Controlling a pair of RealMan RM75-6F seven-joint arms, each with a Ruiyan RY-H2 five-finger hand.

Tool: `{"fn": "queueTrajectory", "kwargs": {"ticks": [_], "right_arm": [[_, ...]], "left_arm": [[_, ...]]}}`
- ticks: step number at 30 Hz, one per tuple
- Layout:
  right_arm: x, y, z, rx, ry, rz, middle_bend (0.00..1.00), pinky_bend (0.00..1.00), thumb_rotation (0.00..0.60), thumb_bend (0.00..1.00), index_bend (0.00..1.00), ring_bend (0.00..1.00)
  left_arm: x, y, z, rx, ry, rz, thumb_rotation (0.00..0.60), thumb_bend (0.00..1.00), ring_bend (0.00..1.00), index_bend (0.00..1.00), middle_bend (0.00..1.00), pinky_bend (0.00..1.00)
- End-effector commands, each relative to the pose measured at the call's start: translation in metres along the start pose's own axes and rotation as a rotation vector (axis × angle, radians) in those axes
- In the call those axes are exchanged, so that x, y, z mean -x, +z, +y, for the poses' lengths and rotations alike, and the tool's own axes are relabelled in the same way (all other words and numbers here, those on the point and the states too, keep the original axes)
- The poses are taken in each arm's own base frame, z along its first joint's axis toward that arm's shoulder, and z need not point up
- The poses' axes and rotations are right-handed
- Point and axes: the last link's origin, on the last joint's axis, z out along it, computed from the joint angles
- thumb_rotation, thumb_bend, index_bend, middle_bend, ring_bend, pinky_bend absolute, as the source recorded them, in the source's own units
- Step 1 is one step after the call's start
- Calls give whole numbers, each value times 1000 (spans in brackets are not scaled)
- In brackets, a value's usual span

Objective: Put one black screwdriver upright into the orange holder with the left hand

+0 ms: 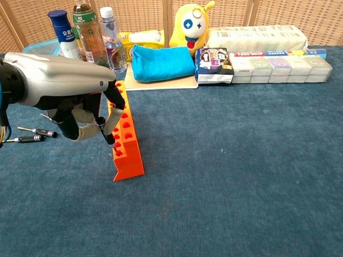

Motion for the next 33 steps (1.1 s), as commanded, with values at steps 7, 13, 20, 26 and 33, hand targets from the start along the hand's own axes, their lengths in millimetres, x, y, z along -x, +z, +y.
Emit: {"fn": "queueTrajectory", "kwargs": {"ticks": [7, 13, 20, 26, 33], "right_arm": [[-1, 0, 0, 1, 3, -1, 26, 63, 524, 0, 3, 136], [-1, 0, 0, 0, 3, -1, 25, 63, 525, 0, 3, 136], [-1, 0, 1, 3, 4, -1, 25, 63, 523, 0, 3, 136], [-1, 0, 1, 4, 5, -4, 25, 63, 523, 0, 3, 137], [-1, 0, 1, 5, 5, -6, 25, 63, 523, 0, 3, 136]], "left_arm": [[2, 1, 1, -8, 13, -2, 600, 470, 1000, 563, 1000, 1000], [2, 1, 3, -8, 16, -1, 600, 469, 1000, 563, 1000, 1000], [2, 2, 3, -13, 25, -6, 600, 468, 1000, 563, 1000, 1000], [4, 3, 4, -17, 29, -16, 600, 464, 1000, 563, 1000, 1000], [5, 4, 4, -22, 28, -19, 600, 464, 1000, 562, 1000, 1000]]}}
